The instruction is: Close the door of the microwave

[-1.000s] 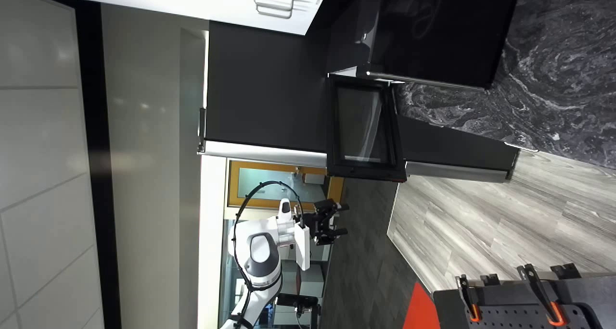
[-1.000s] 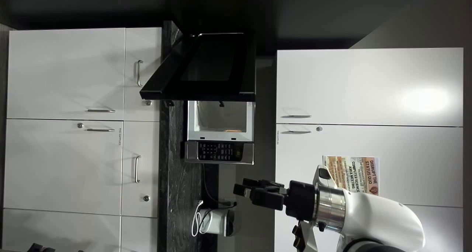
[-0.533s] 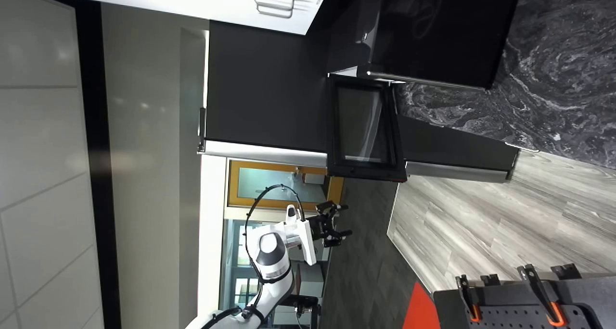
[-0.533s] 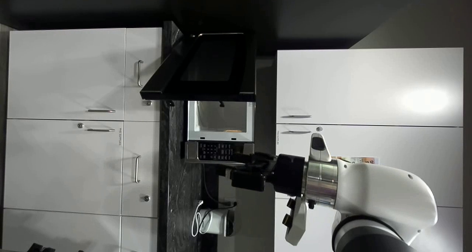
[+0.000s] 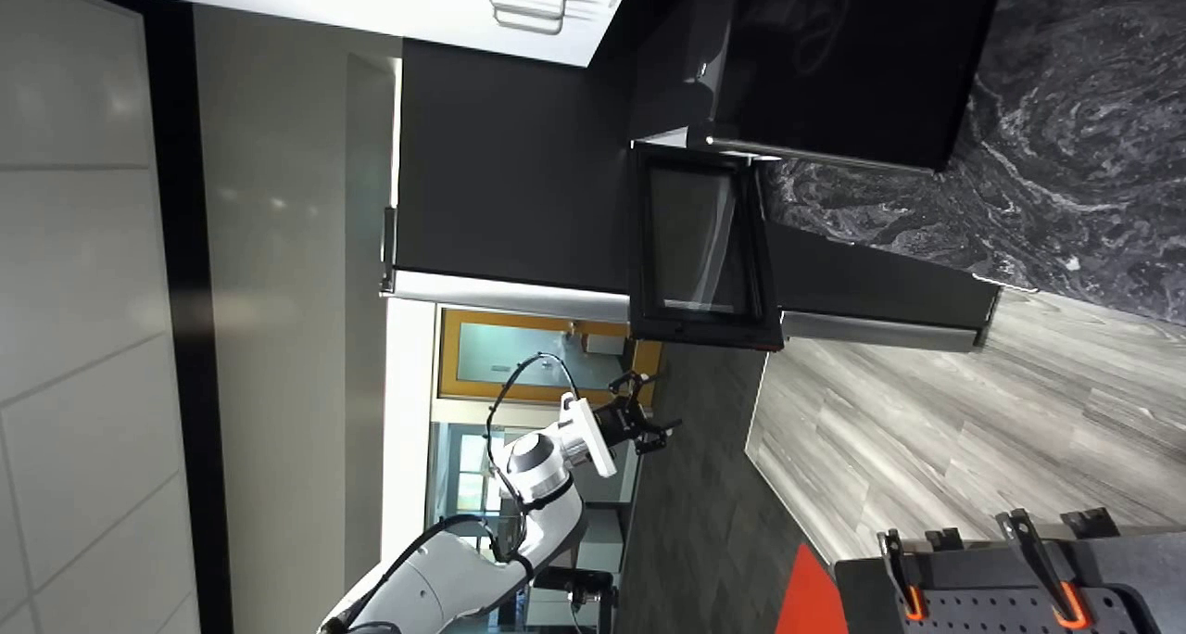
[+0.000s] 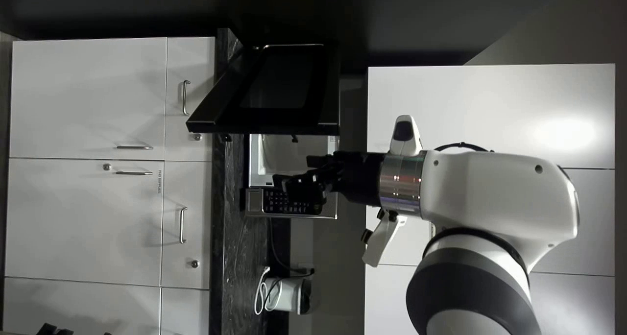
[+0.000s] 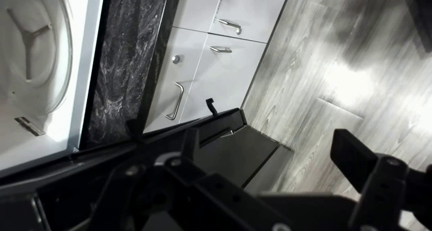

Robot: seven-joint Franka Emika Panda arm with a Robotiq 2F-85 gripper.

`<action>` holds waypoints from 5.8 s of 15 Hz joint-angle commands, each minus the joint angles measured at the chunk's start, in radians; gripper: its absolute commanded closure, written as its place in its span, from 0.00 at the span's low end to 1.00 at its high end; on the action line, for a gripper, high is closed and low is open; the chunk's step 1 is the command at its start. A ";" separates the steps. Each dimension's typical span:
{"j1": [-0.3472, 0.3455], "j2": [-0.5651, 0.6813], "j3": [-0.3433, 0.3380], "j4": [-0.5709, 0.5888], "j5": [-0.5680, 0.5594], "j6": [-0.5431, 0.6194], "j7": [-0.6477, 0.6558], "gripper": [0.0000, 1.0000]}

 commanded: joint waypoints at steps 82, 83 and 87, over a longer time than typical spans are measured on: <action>-0.123 0.525 -0.318 0.348 -0.560 -0.135 0.463 1.00; -0.117 0.543 -0.329 0.371 -0.591 -0.145 0.495 1.00; -0.123 0.594 -0.347 0.443 -0.659 -0.149 0.507 1.00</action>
